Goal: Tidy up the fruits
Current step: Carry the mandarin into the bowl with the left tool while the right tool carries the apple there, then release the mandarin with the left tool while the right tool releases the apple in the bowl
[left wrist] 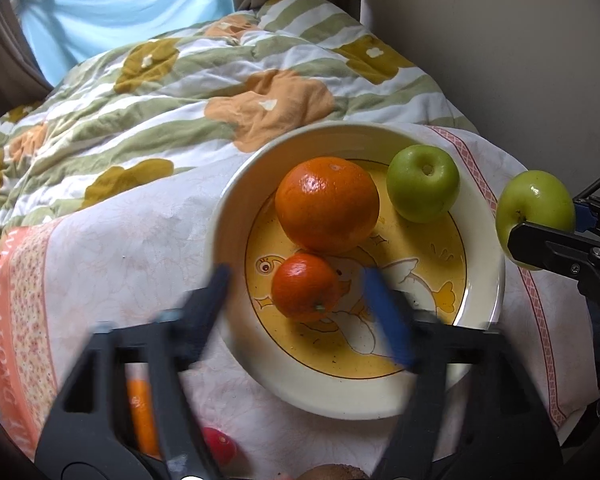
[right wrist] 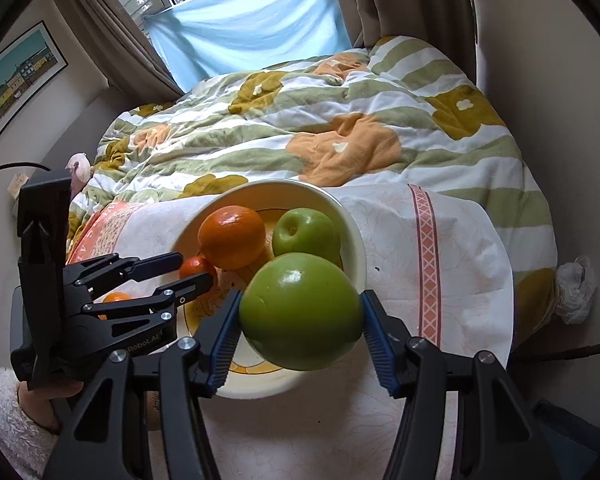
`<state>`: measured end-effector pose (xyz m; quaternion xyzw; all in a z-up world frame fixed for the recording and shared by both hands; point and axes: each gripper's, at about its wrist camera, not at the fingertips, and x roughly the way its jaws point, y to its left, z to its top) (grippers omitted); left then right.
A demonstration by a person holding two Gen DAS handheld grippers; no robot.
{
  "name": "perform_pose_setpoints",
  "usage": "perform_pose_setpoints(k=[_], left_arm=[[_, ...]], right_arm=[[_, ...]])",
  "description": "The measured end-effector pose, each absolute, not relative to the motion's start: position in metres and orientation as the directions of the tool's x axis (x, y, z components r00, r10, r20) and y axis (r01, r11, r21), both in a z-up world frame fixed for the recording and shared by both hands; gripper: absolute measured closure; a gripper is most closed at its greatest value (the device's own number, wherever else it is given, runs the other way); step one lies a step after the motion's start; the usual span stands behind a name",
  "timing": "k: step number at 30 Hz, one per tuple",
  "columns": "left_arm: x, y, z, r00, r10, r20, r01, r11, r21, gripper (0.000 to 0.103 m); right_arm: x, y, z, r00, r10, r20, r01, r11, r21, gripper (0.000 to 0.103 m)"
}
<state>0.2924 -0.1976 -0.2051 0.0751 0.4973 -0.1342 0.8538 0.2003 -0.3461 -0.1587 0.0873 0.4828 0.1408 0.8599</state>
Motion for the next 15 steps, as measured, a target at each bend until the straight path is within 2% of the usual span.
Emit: perform_pose_setpoints(k=[1, 15], left_arm=[[0.29, -0.196, -0.201, 0.489, -0.154, -0.859, 0.298, 0.955, -0.001, 0.0], [0.258, -0.154, -0.158, 0.534, -0.159, -0.83, 0.233, 0.972, -0.036, 0.0]], right_arm=[[0.2, -0.347, -0.159, 0.495, 0.326, -0.805, -0.155, 0.945, 0.288, 0.049], [0.198, -0.341, -0.148, 0.509, 0.325, -0.797, -0.174, 0.946, 0.274, 0.049]])
